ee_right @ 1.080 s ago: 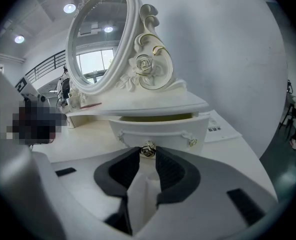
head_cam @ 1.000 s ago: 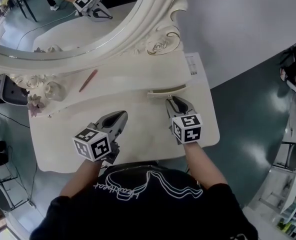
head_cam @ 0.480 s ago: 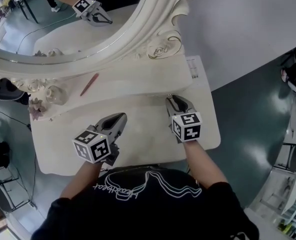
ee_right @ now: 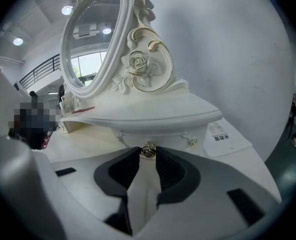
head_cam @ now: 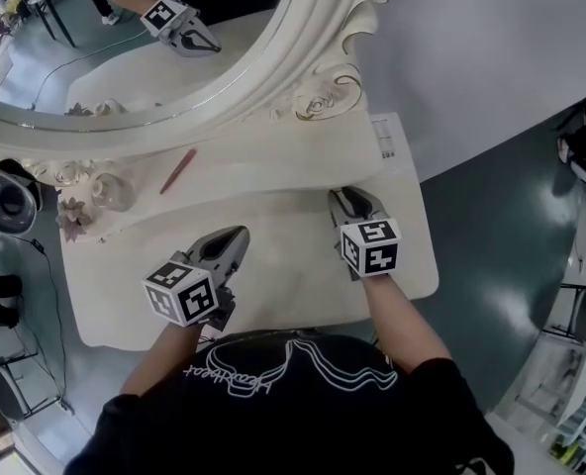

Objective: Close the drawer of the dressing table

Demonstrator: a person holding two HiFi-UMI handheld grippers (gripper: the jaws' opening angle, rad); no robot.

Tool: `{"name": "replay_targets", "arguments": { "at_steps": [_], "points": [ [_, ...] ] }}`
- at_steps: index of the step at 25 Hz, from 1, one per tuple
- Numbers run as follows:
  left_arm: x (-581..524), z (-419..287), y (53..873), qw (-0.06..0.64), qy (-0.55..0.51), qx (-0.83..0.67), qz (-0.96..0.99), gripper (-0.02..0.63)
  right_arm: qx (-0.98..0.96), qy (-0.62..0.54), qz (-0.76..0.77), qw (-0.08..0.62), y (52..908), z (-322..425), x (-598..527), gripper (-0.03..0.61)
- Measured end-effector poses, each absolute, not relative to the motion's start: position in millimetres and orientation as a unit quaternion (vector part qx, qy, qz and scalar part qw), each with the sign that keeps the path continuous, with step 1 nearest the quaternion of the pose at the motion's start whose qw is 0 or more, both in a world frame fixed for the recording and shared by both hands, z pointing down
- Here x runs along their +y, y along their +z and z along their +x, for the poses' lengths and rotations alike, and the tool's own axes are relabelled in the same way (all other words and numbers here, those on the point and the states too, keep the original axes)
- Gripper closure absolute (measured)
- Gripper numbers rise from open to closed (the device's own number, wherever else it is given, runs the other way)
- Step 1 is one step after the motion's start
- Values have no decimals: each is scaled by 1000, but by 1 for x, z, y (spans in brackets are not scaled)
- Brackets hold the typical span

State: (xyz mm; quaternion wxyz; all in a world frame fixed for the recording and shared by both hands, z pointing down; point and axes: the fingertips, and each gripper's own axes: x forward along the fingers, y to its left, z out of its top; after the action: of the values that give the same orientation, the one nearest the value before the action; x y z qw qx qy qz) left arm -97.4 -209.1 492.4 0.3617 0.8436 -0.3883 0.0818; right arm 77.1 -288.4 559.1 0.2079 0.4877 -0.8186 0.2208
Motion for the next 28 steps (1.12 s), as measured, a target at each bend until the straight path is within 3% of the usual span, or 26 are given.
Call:
{"name": "replay_targets", "arguments": {
  "at_steps": [8, 11, 21, 28],
  "points": [
    [-206, -100, 490, 359, 79, -391, 843, 610, -826, 201, 478, 222, 555, 76, -286, 469],
    [-201, -95, 488, 358, 77, -390, 845, 610, -832, 188, 470, 225, 546, 77, -279, 442],
    [-169, -70, 453, 333, 57, -380, 861, 611, -882, 184, 409, 148, 472, 78, -213, 414],
    [-142, -50, 409, 292, 34, -375, 879, 611, -915, 141, 367, 88, 407, 78, -162, 529]
  ]
}}
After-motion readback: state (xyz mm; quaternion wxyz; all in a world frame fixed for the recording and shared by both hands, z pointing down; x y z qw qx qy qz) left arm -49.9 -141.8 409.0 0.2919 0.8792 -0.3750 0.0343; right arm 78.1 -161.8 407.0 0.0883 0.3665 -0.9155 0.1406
